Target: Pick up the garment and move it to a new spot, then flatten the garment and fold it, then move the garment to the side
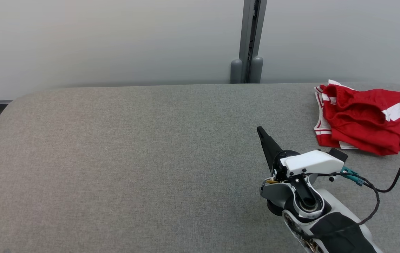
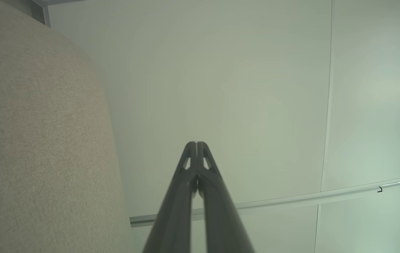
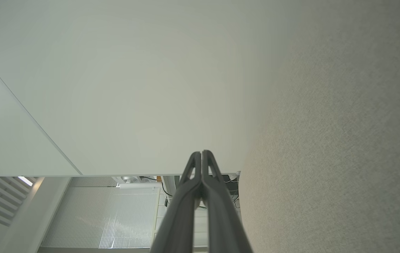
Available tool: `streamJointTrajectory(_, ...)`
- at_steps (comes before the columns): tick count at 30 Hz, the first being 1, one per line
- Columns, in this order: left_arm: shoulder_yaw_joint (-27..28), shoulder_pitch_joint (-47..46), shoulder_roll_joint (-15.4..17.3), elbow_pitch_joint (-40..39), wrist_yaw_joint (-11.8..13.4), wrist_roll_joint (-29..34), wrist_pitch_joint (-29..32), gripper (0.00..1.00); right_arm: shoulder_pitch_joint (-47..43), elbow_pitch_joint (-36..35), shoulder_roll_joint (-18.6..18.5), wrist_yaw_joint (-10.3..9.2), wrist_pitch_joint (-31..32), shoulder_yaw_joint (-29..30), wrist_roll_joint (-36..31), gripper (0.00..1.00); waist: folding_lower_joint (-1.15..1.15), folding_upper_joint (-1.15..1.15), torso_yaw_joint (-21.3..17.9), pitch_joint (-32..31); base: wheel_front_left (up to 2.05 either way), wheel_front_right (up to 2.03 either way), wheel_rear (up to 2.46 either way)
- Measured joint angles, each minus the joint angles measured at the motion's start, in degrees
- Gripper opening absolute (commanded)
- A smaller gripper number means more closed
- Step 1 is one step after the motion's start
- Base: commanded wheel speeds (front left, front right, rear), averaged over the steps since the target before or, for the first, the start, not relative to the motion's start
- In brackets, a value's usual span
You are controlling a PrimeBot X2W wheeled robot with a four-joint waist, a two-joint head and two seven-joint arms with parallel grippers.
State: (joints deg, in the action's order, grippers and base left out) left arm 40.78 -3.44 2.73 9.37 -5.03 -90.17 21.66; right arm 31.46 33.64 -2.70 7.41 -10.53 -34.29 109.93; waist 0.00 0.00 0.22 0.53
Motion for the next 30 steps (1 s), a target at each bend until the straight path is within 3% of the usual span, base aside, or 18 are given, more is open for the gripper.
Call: streamJointTrajectory(30, 0.0, 0.0, 0.0, 0.0, 0.0, 0.0, 0.0, 0.0, 0.0, 0.0, 0.0, 0.0, 0.0, 0.0, 0.04, 0.0, 0.0, 0.0, 0.0, 0.0, 0.0, 0.0, 0.0)
